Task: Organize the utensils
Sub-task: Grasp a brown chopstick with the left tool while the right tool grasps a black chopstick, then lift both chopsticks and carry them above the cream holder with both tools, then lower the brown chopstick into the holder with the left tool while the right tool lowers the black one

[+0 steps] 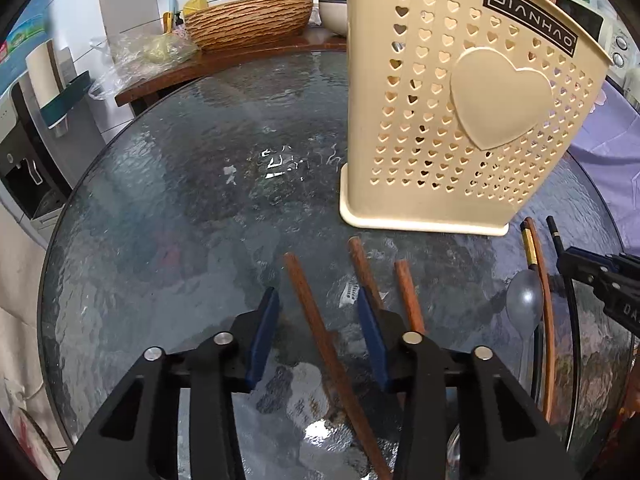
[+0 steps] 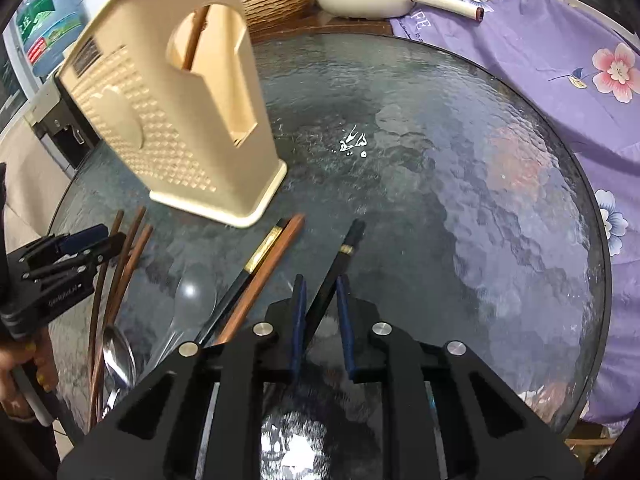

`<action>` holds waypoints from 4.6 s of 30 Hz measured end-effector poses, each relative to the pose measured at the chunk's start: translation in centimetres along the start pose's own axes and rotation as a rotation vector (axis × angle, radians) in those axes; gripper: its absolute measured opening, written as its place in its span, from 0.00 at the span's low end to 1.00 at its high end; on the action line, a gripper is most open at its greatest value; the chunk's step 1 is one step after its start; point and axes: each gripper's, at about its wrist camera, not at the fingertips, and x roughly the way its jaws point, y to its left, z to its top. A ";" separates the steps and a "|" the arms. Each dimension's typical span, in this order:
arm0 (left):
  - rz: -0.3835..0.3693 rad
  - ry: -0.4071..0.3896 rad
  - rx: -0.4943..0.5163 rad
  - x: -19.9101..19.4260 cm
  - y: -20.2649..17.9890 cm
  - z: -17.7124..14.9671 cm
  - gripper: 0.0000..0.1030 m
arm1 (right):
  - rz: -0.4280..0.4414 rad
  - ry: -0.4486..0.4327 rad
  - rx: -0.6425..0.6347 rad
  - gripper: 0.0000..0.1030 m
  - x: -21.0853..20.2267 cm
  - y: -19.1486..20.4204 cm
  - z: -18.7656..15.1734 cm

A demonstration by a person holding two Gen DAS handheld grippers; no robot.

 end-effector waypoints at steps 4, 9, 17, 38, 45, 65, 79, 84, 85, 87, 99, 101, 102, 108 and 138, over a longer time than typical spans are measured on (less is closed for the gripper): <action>-0.001 0.014 -0.004 0.5 0.0 0.6 0.34 | -0.012 0.011 0.007 0.13 0.7 -0.1 1.2; 0.007 0.023 -0.017 0.8 0.4 1.2 0.20 | -0.029 0.015 -0.007 0.12 1.2 0.2 1.8; 0.014 0.010 -0.039 1.2 0.9 1.7 0.09 | -0.036 0.005 -0.011 0.10 1.5 0.3 2.1; -0.012 0.000 -0.104 0.9 1.7 1.9 0.07 | 0.006 -0.067 0.004 0.08 -0.1 0.0 1.4; -0.041 -0.064 -0.114 -2.0 2.2 2.4 0.06 | 0.066 -0.158 0.012 0.08 -3.6 -0.6 1.6; -0.120 -0.312 -0.065 -14.0 0.6 3.5 0.06 | 0.198 -0.425 -0.105 0.08 -16.8 1.7 0.9; -0.145 -0.374 -0.060 -17.6 0.8 3.7 0.06 | 0.232 -0.475 -0.148 0.08 -20.4 2.3 1.1; -0.141 -0.400 -0.050 -18.8 0.7 4.2 0.06 | 0.245 -0.486 -0.166 0.08 -21.4 3.0 1.7; -0.140 -0.404 -0.050 -19.0 0.7 4.3 0.06 | 0.248 -0.486 -0.168 0.08 -21.5 3.1 2.0; -0.138 -0.415 -0.044 -19.5 0.5 4.7 0.06 | 0.254 -0.484 -0.171 0.07 -21.9 3.4 2.5; -0.113 -0.462 -0.007 -21.6 -0.2 6.5 0.06 | 0.276 -0.483 -0.182 0.07 -23.5 4.3 4.7; -0.116 -0.468 -0.006 -22.0 -0.2 7.0 0.06 | 0.277 -0.488 -0.179 0.07 -23.7 4.3 5.2; -0.118 -0.475 -0.005 -22.4 -0.3 7.4 0.06 | 0.280 -0.488 -0.177 0.07 -23.9 4.3 5.4; -0.144 -0.513 -0.007 -24.8 -0.1 9.5 0.06 | 0.309 -0.504 -0.153 0.08 -25.4 4.2 7.5; -0.153 -0.553 -0.234 -19.7 2.5 15.9 0.06 | 0.209 -0.532 -0.020 0.08 -19.7 3.6 13.8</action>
